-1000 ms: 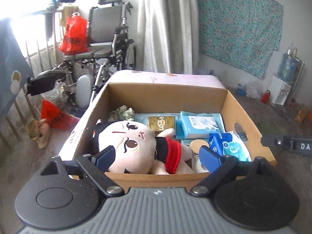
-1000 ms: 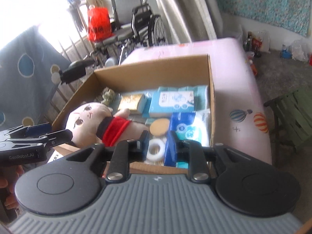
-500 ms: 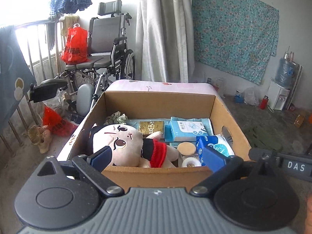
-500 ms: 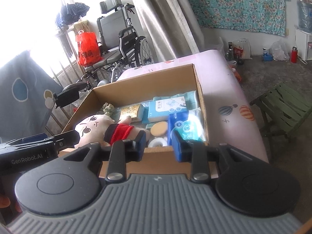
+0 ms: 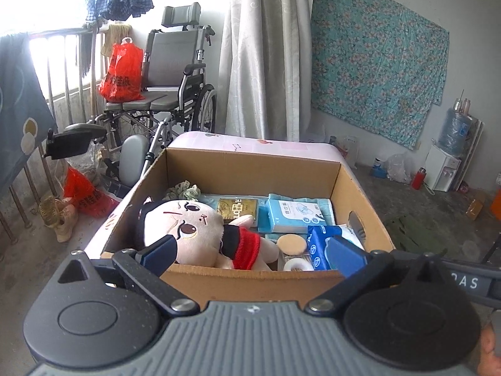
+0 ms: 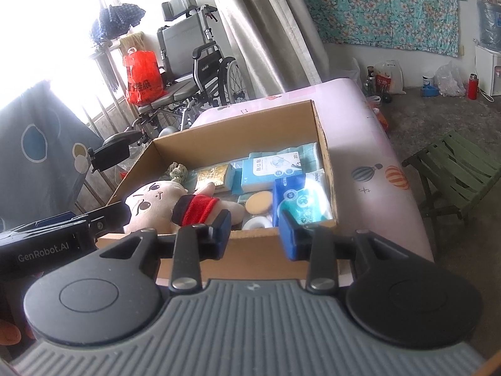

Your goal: Organize soft objects

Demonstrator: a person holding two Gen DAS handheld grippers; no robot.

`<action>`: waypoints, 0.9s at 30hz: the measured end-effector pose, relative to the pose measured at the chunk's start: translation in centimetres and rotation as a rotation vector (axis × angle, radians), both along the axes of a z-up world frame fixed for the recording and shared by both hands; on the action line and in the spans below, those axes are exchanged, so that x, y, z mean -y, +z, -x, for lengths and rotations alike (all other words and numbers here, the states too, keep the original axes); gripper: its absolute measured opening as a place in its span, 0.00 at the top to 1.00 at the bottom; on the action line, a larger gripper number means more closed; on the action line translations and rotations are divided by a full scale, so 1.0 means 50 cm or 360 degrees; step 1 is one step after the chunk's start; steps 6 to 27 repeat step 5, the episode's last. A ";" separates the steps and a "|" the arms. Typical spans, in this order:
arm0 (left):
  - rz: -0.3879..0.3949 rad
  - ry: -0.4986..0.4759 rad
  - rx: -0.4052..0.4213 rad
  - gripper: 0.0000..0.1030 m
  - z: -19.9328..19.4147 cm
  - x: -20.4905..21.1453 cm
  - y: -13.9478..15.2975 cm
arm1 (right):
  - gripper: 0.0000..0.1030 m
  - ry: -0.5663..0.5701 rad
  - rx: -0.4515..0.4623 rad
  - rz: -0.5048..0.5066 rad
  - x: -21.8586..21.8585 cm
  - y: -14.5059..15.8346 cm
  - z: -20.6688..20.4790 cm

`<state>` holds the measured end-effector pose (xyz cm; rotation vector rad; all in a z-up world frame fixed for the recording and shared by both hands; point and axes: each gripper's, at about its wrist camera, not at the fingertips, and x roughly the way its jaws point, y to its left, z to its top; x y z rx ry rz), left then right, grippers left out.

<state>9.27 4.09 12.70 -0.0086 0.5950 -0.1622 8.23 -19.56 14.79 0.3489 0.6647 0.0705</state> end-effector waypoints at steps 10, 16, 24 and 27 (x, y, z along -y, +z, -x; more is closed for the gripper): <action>0.0122 -0.0014 -0.0061 0.03 -0.006 -0.016 -0.008 | 0.67 -0.0008 -0.0012 -0.0012 0.005 -0.006 -0.002; 0.0122 -0.0014 -0.0061 0.03 -0.006 -0.016 -0.008 | 0.67 -0.0008 -0.0012 -0.0012 0.005 -0.006 -0.002; 0.0122 -0.0014 -0.0061 0.03 -0.006 -0.016 -0.008 | 0.67 -0.0008 -0.0012 -0.0012 0.005 -0.006 -0.002; 0.0122 -0.0014 -0.0061 0.03 -0.006 -0.016 -0.008 | 0.67 -0.0008 -0.0012 -0.0012 0.005 -0.006 -0.002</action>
